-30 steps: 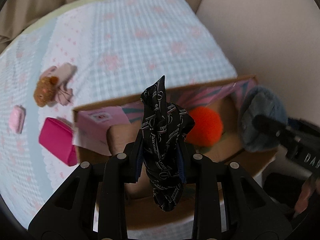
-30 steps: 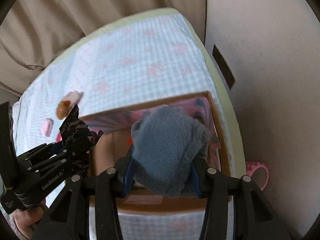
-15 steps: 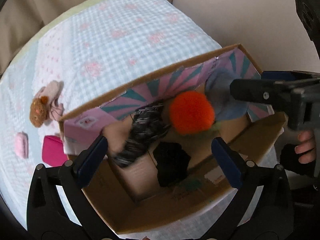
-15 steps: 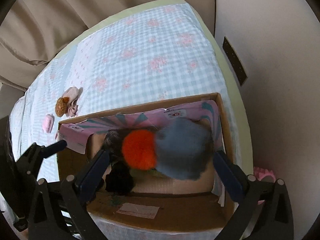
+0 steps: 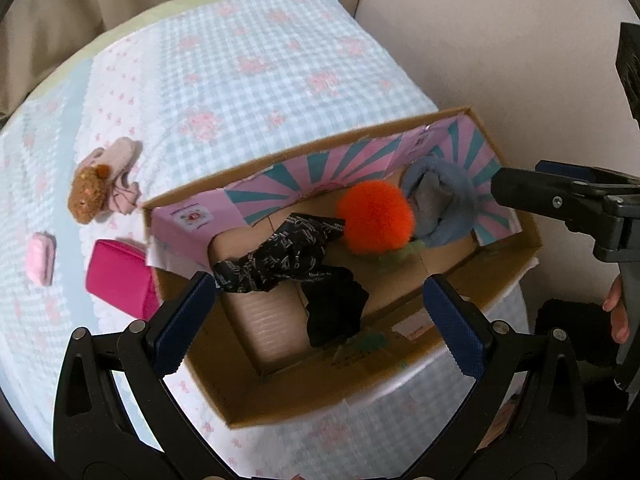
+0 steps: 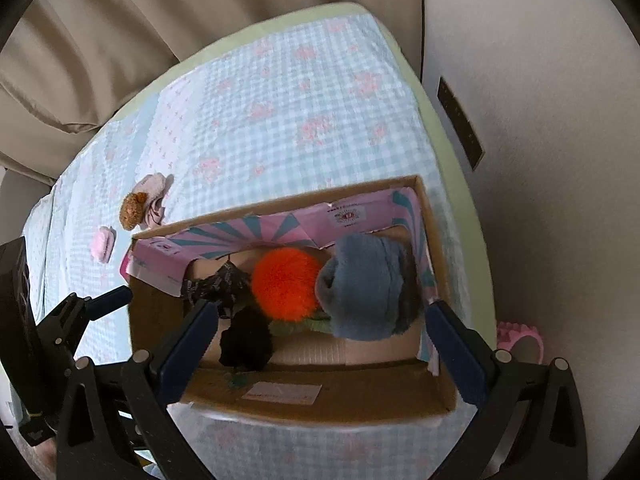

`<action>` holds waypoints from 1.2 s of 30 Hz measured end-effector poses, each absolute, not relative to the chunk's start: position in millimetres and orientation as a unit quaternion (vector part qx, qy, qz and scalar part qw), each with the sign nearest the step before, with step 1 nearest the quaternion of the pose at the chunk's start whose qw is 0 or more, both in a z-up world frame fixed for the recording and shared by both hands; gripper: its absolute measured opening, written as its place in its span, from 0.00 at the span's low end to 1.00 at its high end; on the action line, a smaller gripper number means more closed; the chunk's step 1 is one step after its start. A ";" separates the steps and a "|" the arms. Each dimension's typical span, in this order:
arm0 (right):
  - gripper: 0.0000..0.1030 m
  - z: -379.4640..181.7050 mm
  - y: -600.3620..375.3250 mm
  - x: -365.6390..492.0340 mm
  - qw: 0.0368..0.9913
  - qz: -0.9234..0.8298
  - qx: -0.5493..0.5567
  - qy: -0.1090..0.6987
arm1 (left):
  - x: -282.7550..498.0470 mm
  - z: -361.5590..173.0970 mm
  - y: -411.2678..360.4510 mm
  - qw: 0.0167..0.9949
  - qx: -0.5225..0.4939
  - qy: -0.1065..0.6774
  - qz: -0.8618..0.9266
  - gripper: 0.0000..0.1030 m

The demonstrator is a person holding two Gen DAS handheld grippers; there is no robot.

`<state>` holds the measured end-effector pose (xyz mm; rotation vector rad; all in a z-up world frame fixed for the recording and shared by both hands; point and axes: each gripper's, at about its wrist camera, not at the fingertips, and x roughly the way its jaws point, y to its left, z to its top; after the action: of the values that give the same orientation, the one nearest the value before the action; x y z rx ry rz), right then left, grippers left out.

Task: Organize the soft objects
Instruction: 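Open both tools to drop the scrunchie and pouch into the box, then move both tools toward the teddy-face plush and magenta pouch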

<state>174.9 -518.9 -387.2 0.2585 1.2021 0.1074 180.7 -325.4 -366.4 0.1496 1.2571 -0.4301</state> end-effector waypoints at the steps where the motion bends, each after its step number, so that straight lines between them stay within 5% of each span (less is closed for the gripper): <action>1: 1.00 -378.9 -517.7 170.6 0.820 0.049 0.119 0.558 | 178.0 -359.6 -323.1 0.788 0.067 0.579 -0.200 1.00; 19: 1.00 -218.0 -449.4 63.4 0.900 0.004 0.065 0.431 | 111.8 -198.9 -245.8 0.861 0.036 0.472 -0.185 1.00; 36: 1.00 -164.9 -324.8 5.4 0.933 0.007 0.068 0.353 | 57.7 -111.7 -87.7 0.907 0.018 0.392 -0.149 1.00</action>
<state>5.4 -324.8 -164.9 0.1385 0.7228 0.0151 57.7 -87.7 -111.7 0.0373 0.8101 -0.3079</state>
